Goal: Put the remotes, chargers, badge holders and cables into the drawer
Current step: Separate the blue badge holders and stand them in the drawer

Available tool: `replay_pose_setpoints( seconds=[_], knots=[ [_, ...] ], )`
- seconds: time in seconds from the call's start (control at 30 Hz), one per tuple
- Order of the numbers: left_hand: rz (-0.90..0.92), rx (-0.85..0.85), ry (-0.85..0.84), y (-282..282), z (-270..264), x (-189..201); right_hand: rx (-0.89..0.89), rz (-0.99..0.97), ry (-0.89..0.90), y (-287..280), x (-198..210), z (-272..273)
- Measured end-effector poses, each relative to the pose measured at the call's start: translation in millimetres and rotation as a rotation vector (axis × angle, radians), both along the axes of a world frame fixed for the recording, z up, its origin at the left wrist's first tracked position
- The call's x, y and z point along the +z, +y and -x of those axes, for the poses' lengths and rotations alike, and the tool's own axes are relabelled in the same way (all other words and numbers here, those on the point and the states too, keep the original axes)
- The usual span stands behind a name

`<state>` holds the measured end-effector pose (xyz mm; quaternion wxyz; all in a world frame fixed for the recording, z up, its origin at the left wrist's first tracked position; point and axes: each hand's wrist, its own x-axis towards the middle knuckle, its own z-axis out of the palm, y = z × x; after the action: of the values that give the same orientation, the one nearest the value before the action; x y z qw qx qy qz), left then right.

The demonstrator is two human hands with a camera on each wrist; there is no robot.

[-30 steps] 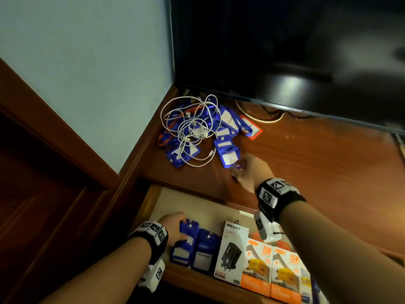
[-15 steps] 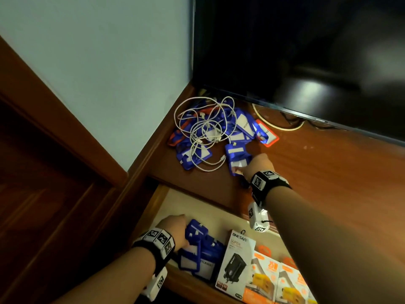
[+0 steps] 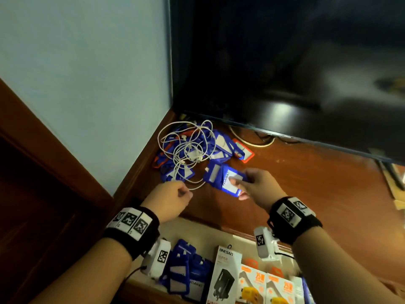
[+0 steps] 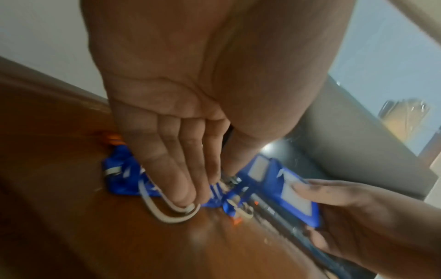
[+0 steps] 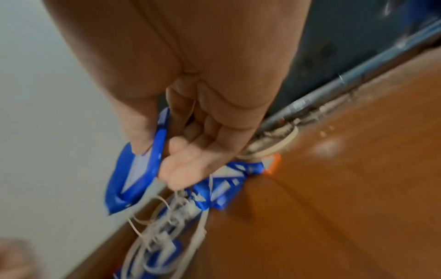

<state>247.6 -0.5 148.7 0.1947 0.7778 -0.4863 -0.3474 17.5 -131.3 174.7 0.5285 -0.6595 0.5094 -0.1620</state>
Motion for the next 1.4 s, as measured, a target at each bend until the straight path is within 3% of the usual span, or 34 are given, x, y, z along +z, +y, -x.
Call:
replay_pose_setpoints(
  seconds=[0.1,0.3,0.47,0.57,0.73,0.9,1.03,1.17,1.4],
  knots=[
    [0.133,-0.001,0.138,-24,4,18,0.034,0.052,-0.128,16,49,14],
    [0.408,-0.28,0.398,-64,35,71,0.062,0.2,-0.289,36,131,38],
    [0.437,-0.17,0.717,-58,69,102,-0.051,0.309,-0.382,36,151,53],
    [0.385,-0.174,0.815,-47,75,101,-0.132,0.302,-0.398,35,140,59],
    [0.328,-0.152,0.706,-21,71,91,-0.325,0.19,-0.421,44,95,50],
    [0.32,-0.115,0.325,1,57,78,-0.384,0.039,-0.372,61,38,32],
    [0.31,-0.112,0.21,12,50,59,-0.294,-0.05,-0.292,84,5,16],
    [0.219,-0.097,0.213,21,46,36,-0.168,-0.153,-0.247,104,-22,5],
    [0.17,0.255,0.43,40,46,0,-0.16,-0.339,-0.264,132,-43,-4]
  ],
)
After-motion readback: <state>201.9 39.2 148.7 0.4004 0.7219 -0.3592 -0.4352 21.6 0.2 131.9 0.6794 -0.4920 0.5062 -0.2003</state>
